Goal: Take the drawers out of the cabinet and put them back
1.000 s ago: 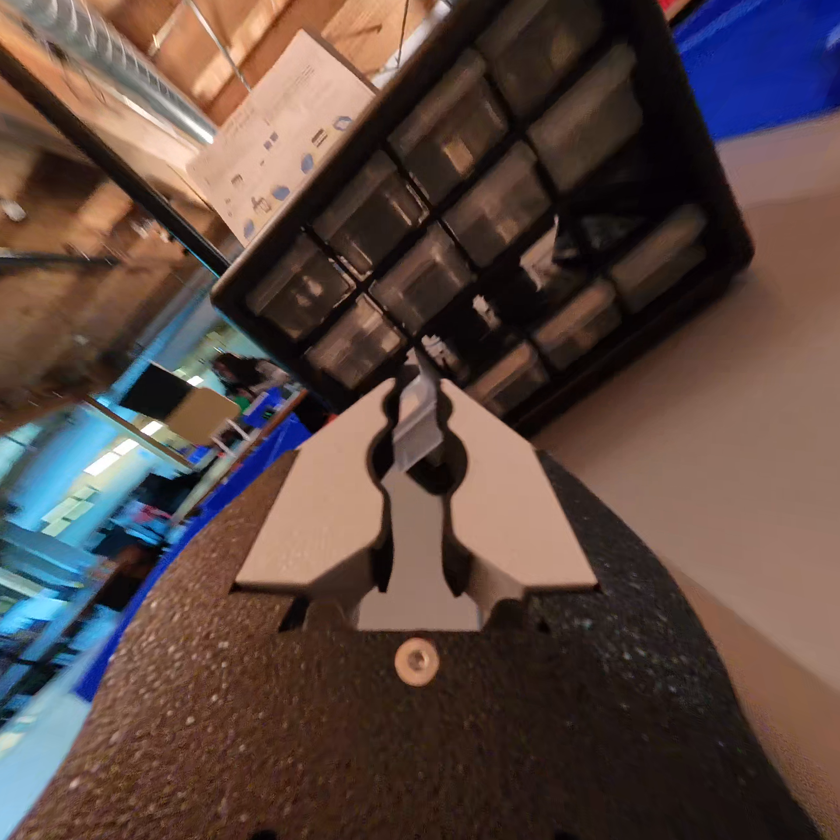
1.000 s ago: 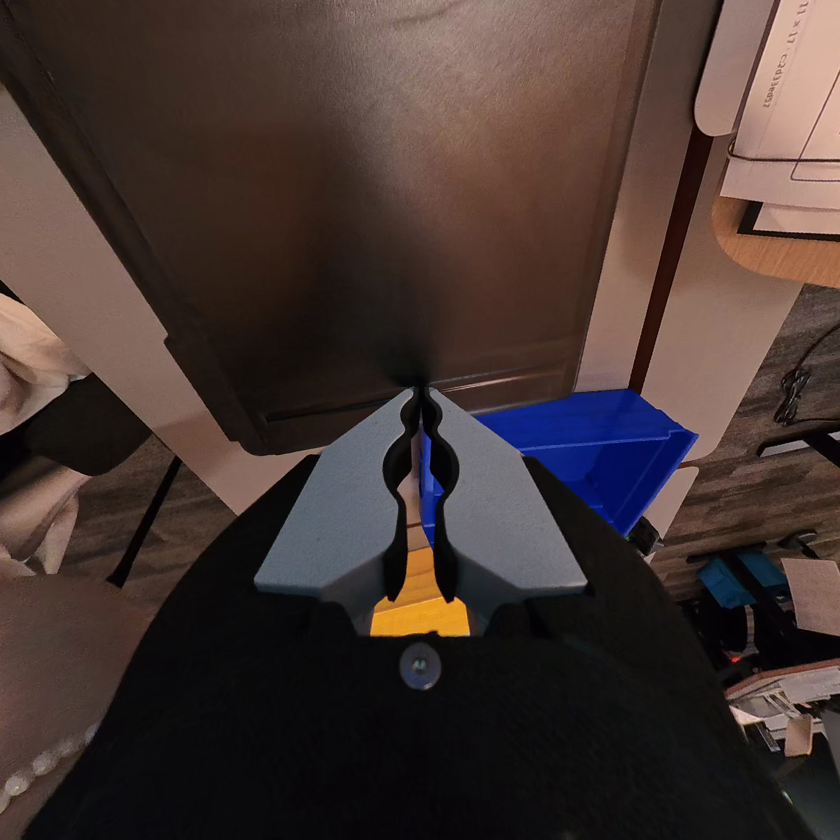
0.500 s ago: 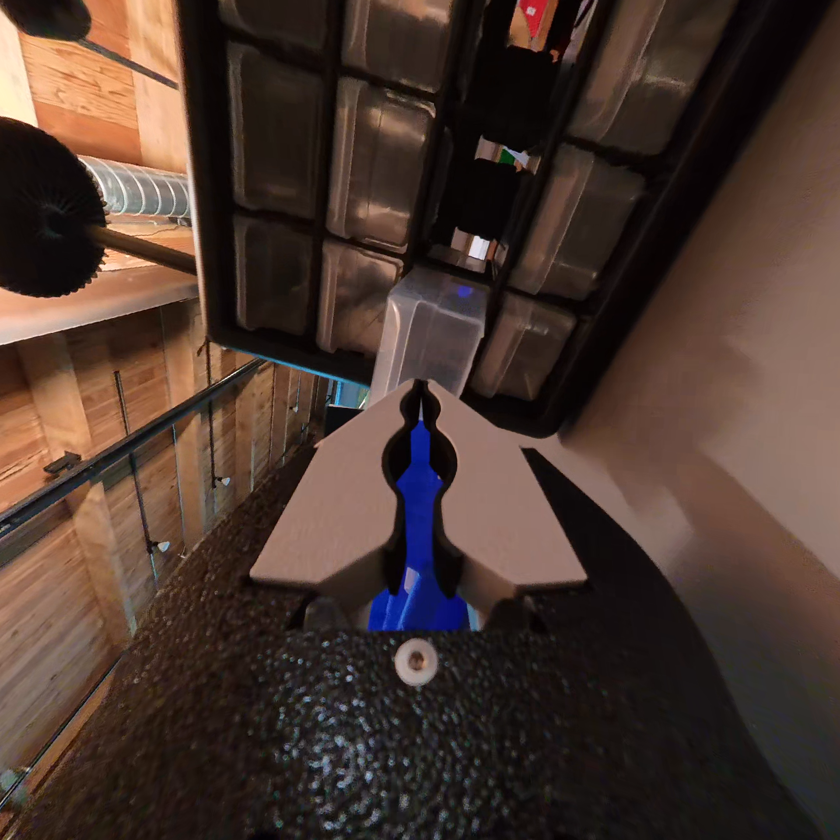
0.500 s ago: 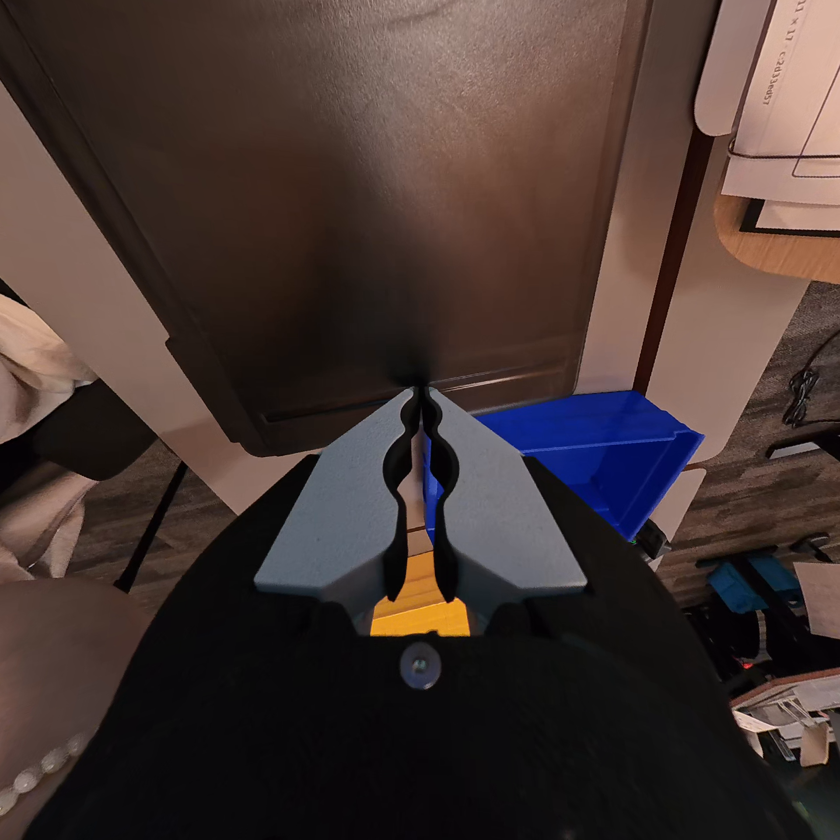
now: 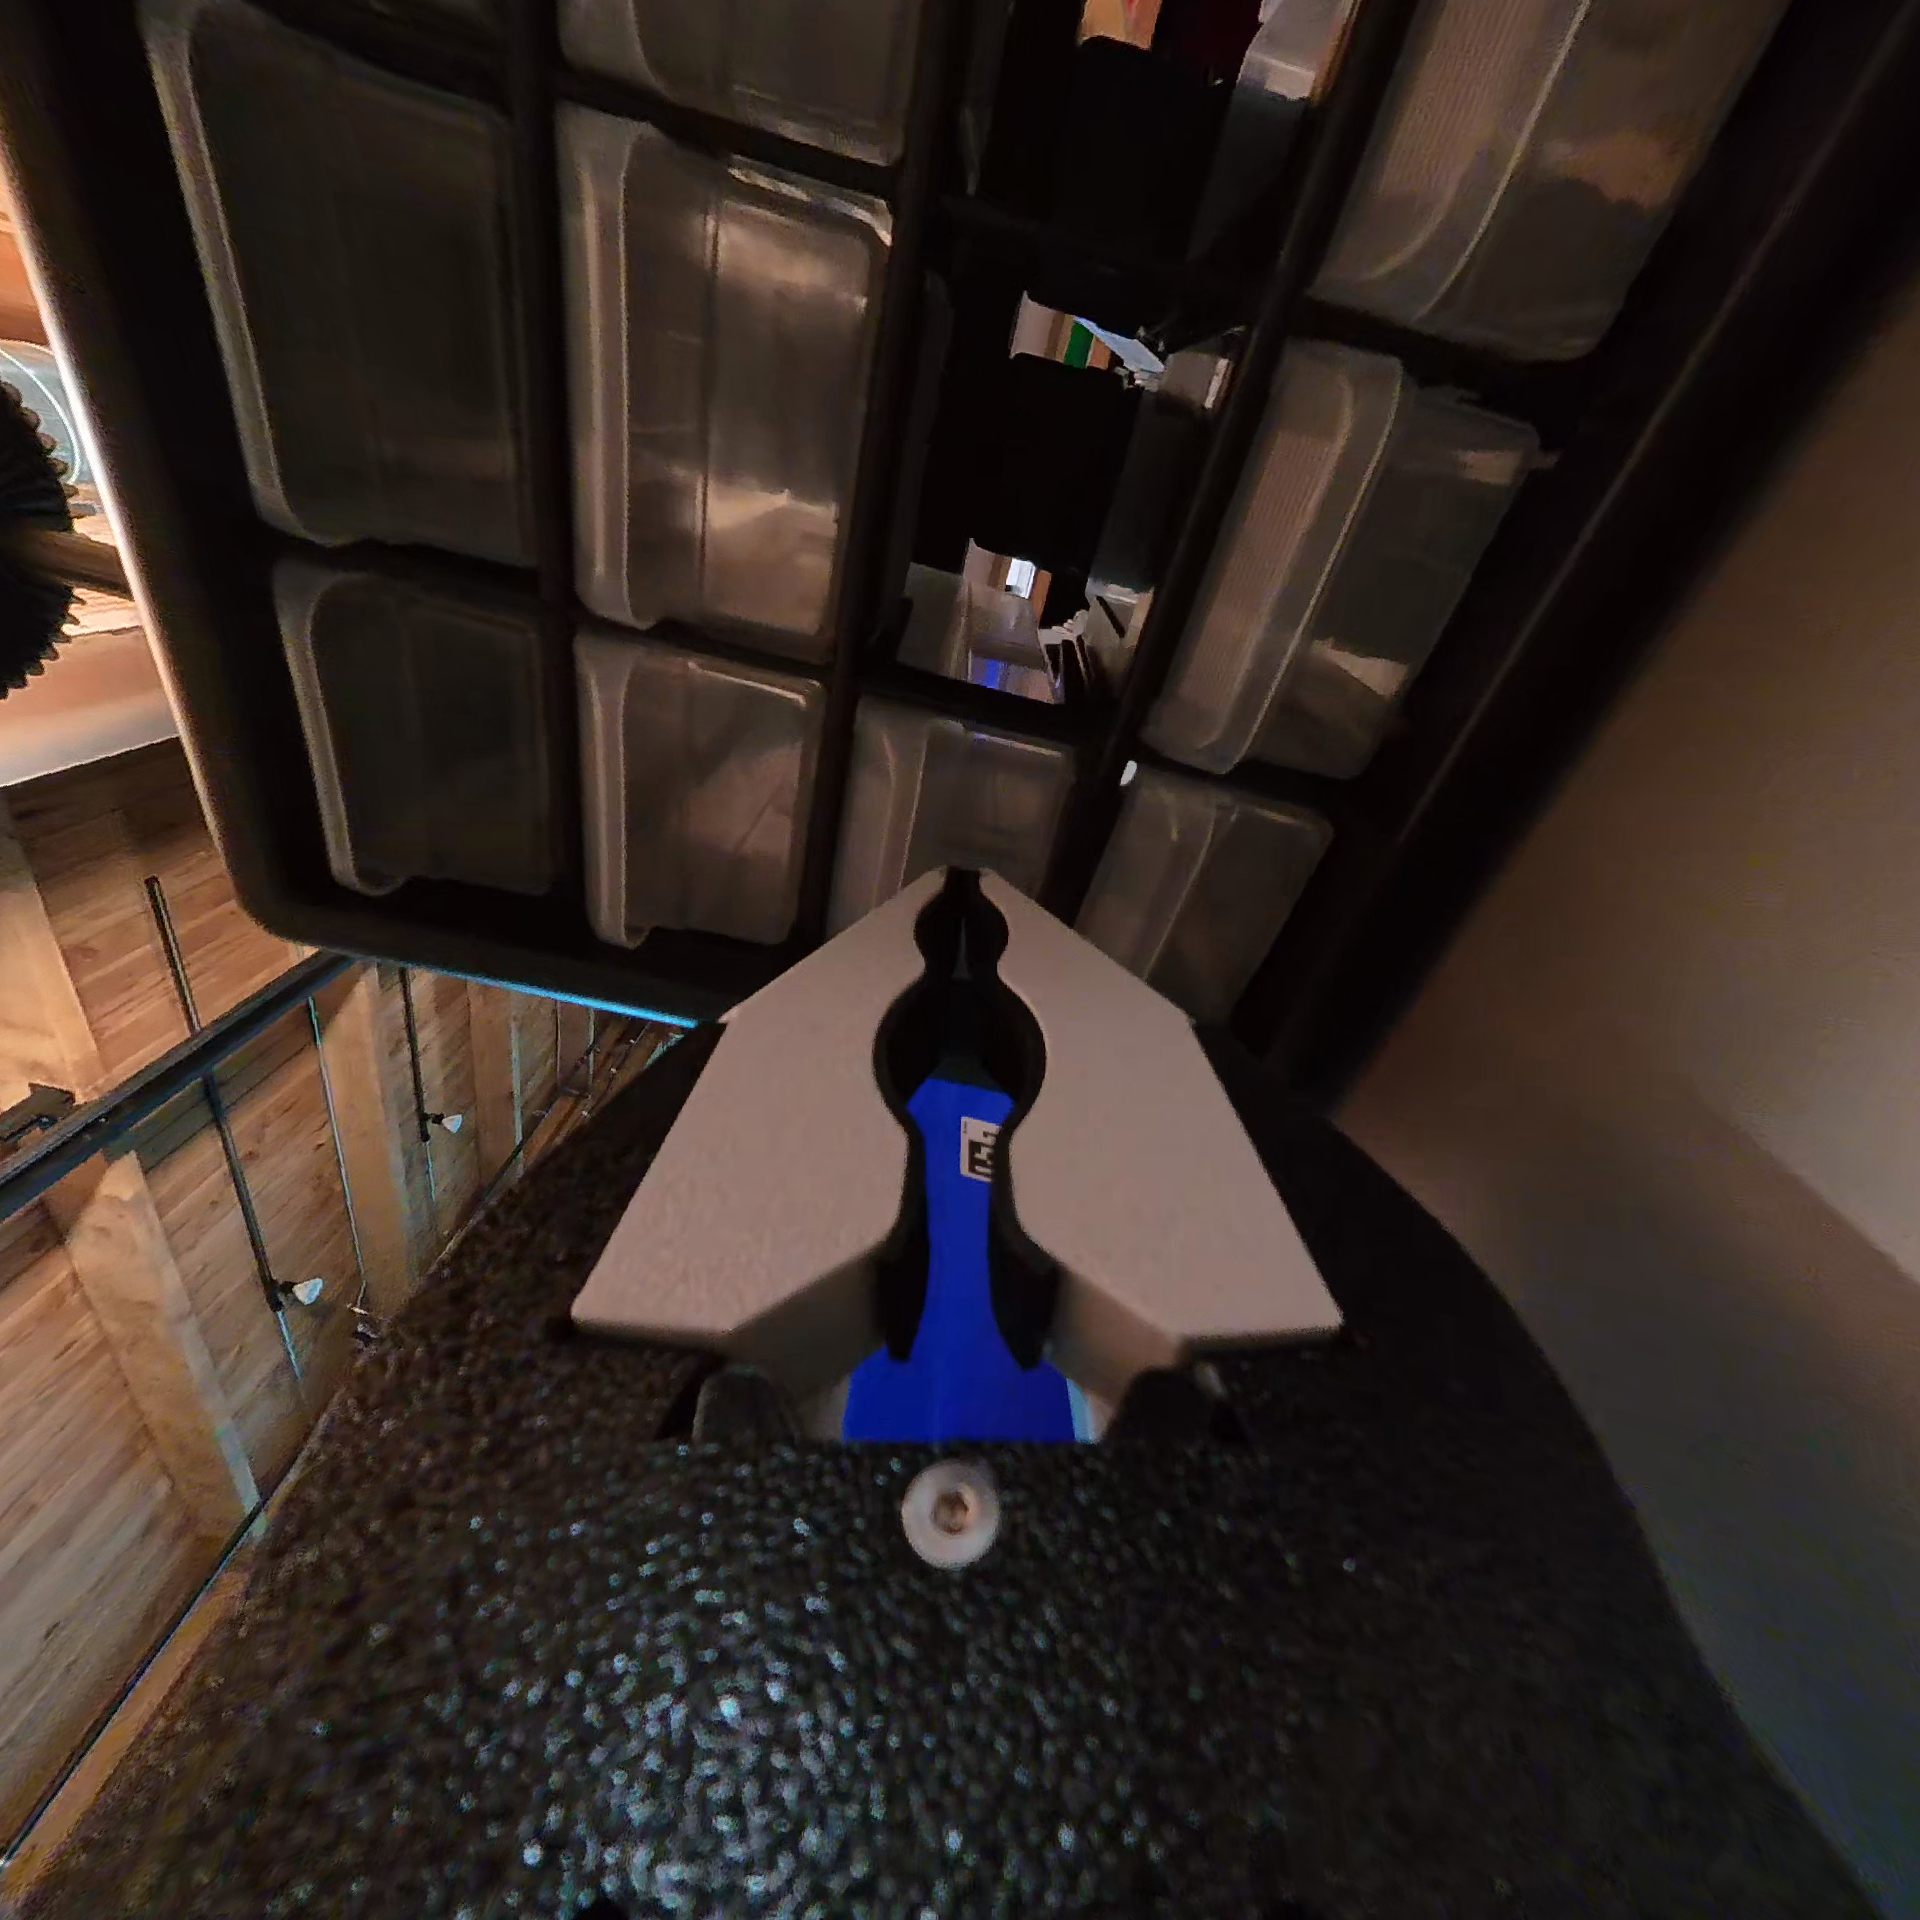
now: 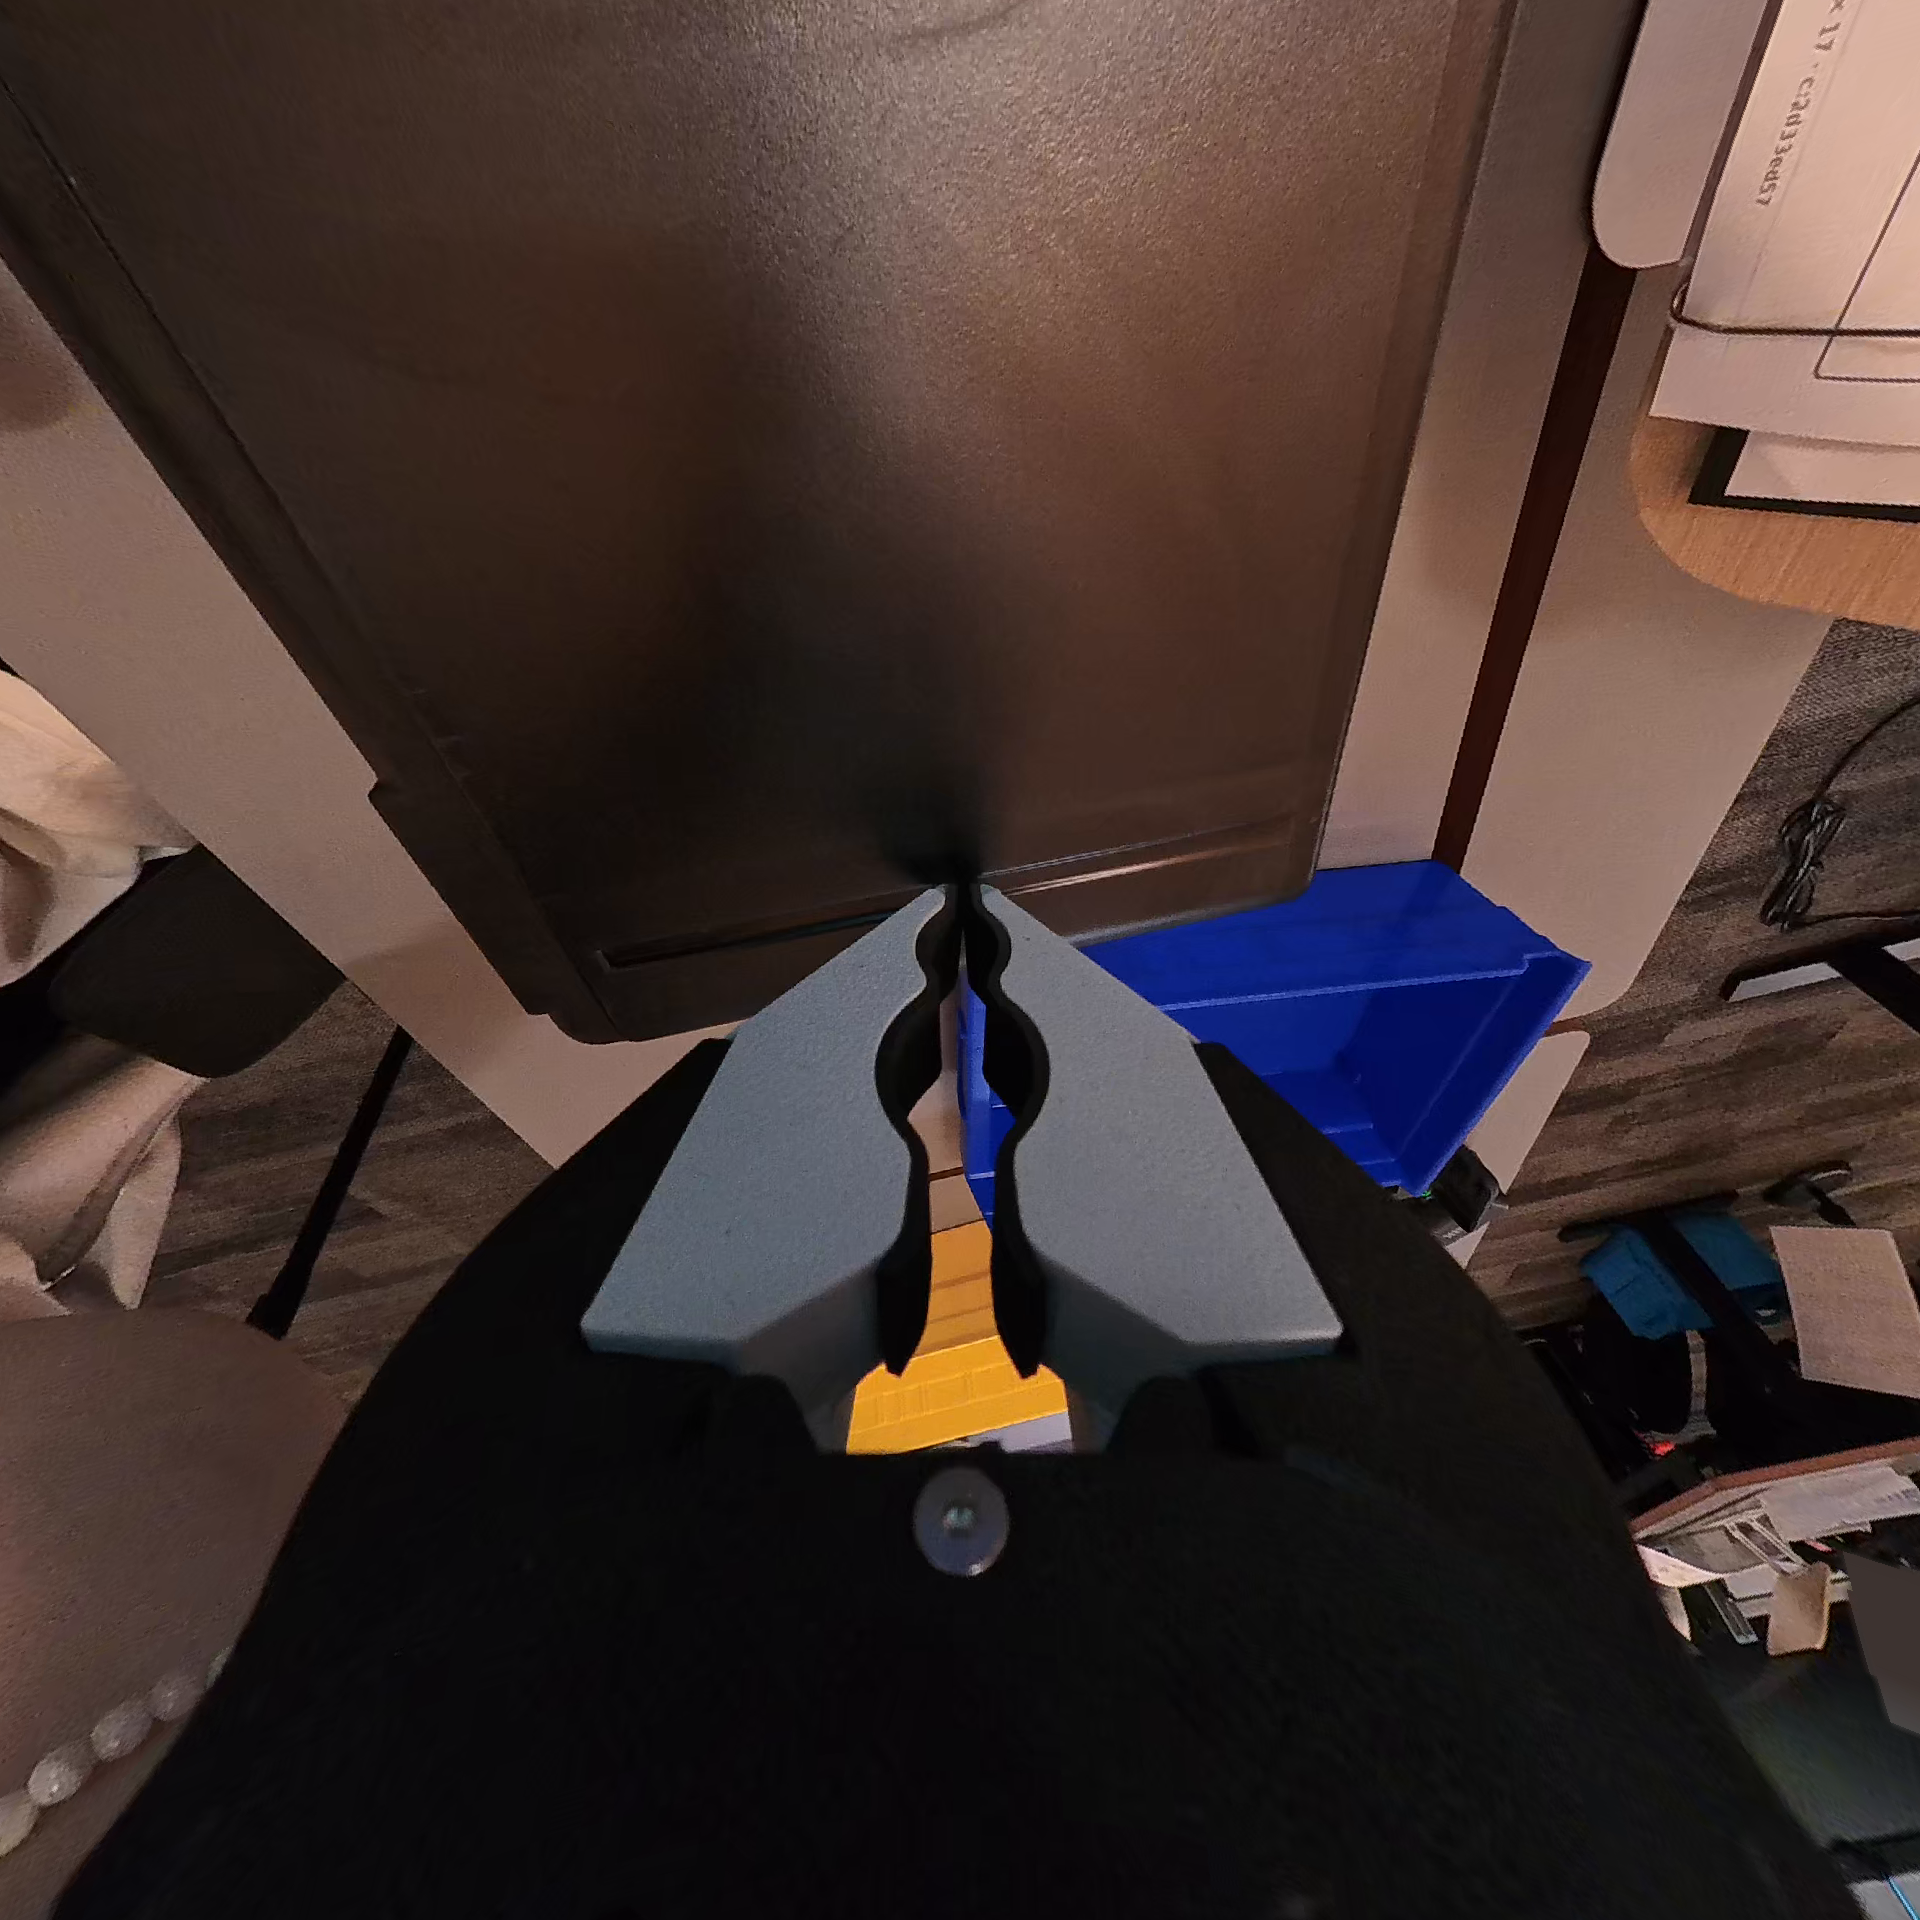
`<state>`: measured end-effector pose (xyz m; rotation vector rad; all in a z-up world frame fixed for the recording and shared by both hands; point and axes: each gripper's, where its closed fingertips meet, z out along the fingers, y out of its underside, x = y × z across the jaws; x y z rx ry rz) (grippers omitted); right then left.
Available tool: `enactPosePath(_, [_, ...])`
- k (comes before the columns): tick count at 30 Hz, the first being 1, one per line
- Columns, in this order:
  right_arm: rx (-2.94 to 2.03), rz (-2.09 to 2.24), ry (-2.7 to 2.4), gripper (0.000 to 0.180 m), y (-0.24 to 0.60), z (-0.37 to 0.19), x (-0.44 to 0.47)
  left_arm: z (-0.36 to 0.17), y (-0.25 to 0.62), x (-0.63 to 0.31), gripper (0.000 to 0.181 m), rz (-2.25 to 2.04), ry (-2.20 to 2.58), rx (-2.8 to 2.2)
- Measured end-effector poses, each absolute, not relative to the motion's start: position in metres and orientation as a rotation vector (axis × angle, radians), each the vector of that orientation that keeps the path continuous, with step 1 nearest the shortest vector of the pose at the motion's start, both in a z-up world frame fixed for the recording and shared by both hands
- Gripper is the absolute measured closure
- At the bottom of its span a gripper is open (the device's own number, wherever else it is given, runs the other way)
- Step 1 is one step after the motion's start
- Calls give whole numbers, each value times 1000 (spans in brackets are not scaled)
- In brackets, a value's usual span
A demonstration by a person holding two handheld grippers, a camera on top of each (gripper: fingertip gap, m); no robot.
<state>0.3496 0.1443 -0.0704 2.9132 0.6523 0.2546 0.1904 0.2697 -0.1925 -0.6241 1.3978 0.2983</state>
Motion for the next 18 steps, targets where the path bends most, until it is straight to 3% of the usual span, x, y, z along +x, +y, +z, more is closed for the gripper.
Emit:
enactPosePath(1, [2912, 254, 652, 180, 144, -70, 350, -192, 270, 190, 181, 294, 1392, -625])
enactPosePath(11, [2909, 268, 648, 180, 144, -70, 350, -181, 250, 167, 181, 124, 1372, -611])
enactPosePath(18, [2903, 261, 646, 180, 144, -70, 350, -116, 315, 102, 181, -159, 1294, -811])
